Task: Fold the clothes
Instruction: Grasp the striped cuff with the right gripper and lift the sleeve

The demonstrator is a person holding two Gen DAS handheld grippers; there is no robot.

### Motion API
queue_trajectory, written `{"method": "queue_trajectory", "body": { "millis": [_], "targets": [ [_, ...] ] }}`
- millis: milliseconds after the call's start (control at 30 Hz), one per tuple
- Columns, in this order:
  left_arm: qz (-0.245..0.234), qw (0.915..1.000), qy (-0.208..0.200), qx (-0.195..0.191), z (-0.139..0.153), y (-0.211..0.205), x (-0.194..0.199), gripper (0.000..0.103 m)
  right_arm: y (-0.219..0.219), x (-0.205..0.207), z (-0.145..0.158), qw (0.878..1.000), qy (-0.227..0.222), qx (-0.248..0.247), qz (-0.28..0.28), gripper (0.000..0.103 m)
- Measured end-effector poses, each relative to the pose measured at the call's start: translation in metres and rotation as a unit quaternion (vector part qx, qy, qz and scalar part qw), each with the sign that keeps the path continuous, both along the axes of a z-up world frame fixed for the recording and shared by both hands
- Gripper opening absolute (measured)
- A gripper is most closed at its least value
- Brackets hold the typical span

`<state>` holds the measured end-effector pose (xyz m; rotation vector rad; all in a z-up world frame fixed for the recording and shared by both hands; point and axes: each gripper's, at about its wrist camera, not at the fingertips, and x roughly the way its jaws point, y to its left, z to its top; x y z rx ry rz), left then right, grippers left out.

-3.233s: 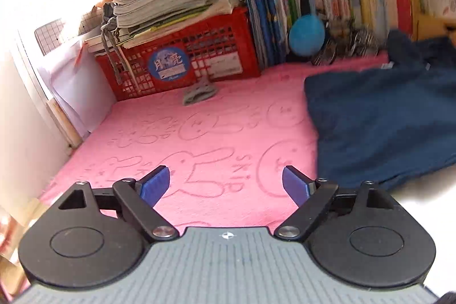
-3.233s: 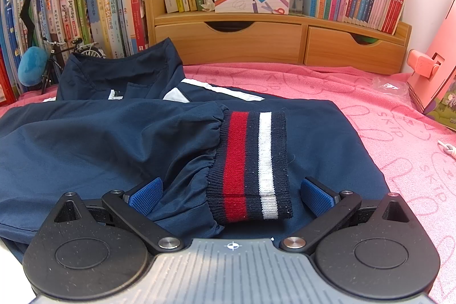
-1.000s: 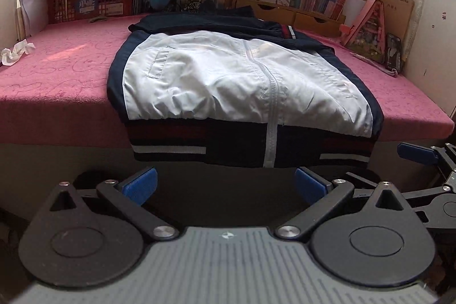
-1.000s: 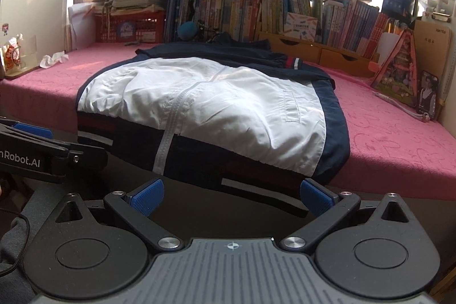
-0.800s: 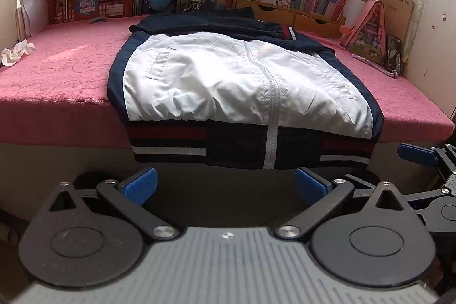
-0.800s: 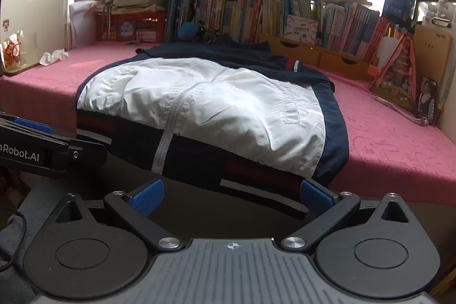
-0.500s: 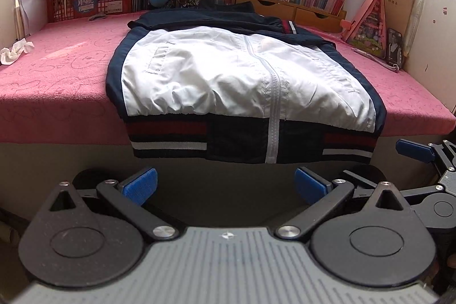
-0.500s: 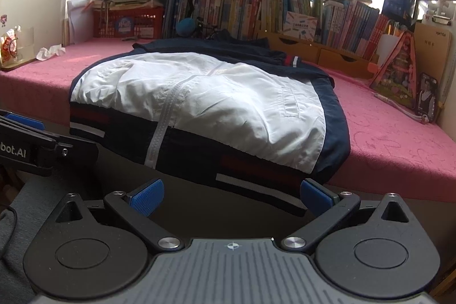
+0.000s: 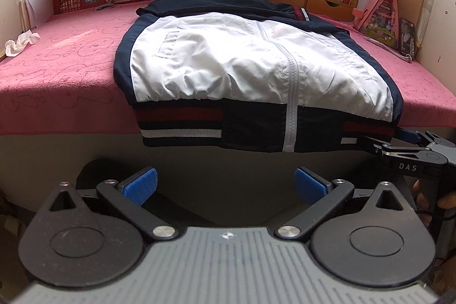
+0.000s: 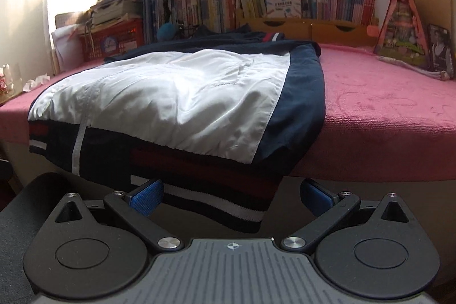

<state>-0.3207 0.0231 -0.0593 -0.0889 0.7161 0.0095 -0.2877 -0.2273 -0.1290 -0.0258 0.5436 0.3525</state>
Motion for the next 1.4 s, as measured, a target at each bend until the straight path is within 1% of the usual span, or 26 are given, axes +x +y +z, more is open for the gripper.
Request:
{"method": "queue_trajectory", "body": {
  "millis": [33,67,167,200,233,267,300,367,500,600,767,800,900,967,1067,1133,1233,1300,1400],
  "targets": [
    [-0.002,1.0,0.0,0.002,0.0,-0.001,0.0,0.103,-0.003,0.005,-0.001,1.0,0.011,0.015,0.003,0.102],
    [-0.003,1.0,-0.001,0.003,0.001,-0.001,-0.001,0.103,-0.006,0.01,-0.001,0.999,0.022,0.03,0.005,0.097],
    [-0.011,0.9999,-0.009,0.009,0.003,-0.001,-0.003,0.103,-0.015,0.024,-0.004,0.996,0.055,0.075,0.013,0.068],
    [-0.016,0.9997,-0.011,0.012,0.003,-0.002,-0.004,0.103,-0.018,0.026,-0.002,0.994,0.062,0.085,0.011,0.056],
    [-0.021,0.9996,-0.012,0.016,0.004,-0.002,-0.004,0.103,-0.021,0.024,0.001,0.993,0.069,0.095,0.005,0.051],
    [-0.027,0.9994,-0.012,0.02,0.003,-0.003,-0.003,0.103,-0.027,0.022,0.005,0.991,0.079,0.113,0.003,0.044],
    [-0.033,0.9991,-0.011,0.025,0.003,-0.004,-0.002,0.103,-0.033,0.02,0.011,0.987,0.089,0.132,0.001,0.032],
    [-0.044,0.9985,-0.01,0.032,0.002,-0.005,-0.001,0.103,-0.044,0.017,0.024,0.981,0.103,0.165,-0.002,0.02],
    [-0.058,0.9977,-0.014,0.03,0.003,-0.009,0.006,0.103,-0.055,0.016,0.052,0.967,0.112,0.23,0.0,0.016],
    [-0.072,0.9968,-0.024,0.025,0.009,-0.011,0.009,0.103,-0.057,0.025,0.075,0.95,0.118,0.29,0.012,0.013],
    [-0.09,0.9945,-0.046,0.028,0.025,-0.009,0.016,0.103,-0.048,0.068,0.118,0.923,0.113,0.365,0.043,0.013],
    [-0.088,0.9945,-0.049,0.028,0.028,-0.007,0.018,0.103,-0.043,0.079,0.126,0.921,0.11,0.37,0.047,0.013],
    [-0.074,0.9953,-0.055,0.029,0.036,0.002,0.027,0.103,-0.023,0.12,0.147,0.927,0.098,0.359,0.054,0.013],
    [-0.063,0.9958,-0.057,0.034,0.04,0.008,0.034,0.103,-0.007,0.15,0.155,0.932,0.093,0.346,0.049,0.013],
    [-0.046,0.9962,-0.059,0.046,0.045,0.017,0.045,0.103,0.01,0.206,0.154,0.933,0.106,0.343,0.024,0.012],
    [-0.044,0.9954,-0.058,0.061,0.047,0.019,0.053,0.103,0.014,0.243,0.146,0.927,0.124,0.353,0.004,0.012],
    [-0.053,0.9925,-0.057,0.094,0.047,0.018,0.072,0.103,0.02,0.293,0.127,0.919,0.151,0.363,-0.023,0.013],
    [-0.063,0.9894,-0.05,0.121,0.041,0.015,0.088,0.103,0.024,0.315,0.112,0.919,0.167,0.356,-0.033,0.013],
    [-0.077,0.9839,-0.034,0.158,0.028,0.009,0.111,0.103,0.03,0.334,0.085,0.916,0.194,0.348,-0.038,0.013]
  ]
}}
